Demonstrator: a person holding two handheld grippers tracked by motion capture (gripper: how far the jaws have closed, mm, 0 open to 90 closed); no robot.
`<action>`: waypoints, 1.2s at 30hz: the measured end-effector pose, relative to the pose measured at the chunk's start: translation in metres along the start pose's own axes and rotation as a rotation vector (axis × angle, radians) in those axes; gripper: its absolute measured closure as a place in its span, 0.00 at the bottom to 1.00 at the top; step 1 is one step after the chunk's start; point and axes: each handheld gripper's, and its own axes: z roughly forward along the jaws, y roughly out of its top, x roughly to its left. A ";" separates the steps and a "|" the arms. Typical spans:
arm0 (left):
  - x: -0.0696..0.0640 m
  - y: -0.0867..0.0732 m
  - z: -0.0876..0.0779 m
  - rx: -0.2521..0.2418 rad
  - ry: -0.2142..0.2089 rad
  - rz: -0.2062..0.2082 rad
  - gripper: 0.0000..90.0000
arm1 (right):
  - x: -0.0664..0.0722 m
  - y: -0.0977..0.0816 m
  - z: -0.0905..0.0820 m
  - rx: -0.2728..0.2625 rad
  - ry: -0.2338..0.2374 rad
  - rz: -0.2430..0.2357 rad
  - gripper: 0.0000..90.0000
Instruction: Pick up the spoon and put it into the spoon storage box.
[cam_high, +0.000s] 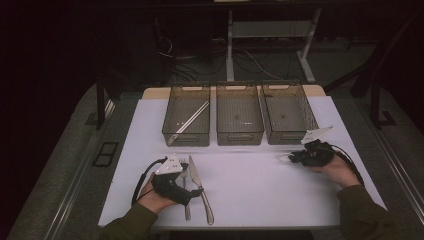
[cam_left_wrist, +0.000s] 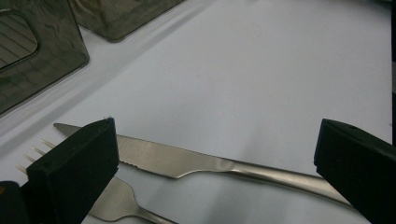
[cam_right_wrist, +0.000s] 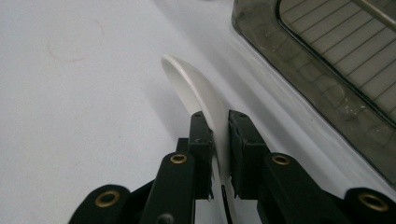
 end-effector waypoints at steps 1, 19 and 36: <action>0.000 0.000 0.000 0.000 -0.001 0.000 0.00 | 0.000 0.000 0.000 -0.001 0.004 0.003 0.89; 0.000 0.000 0.000 0.000 0.008 0.005 0.00 | 0.000 0.005 -0.014 -0.054 0.004 0.077 0.90; 0.000 -0.001 -0.002 -0.021 0.013 0.003 0.00 | 0.007 0.026 -0.034 -0.145 -0.005 0.104 0.90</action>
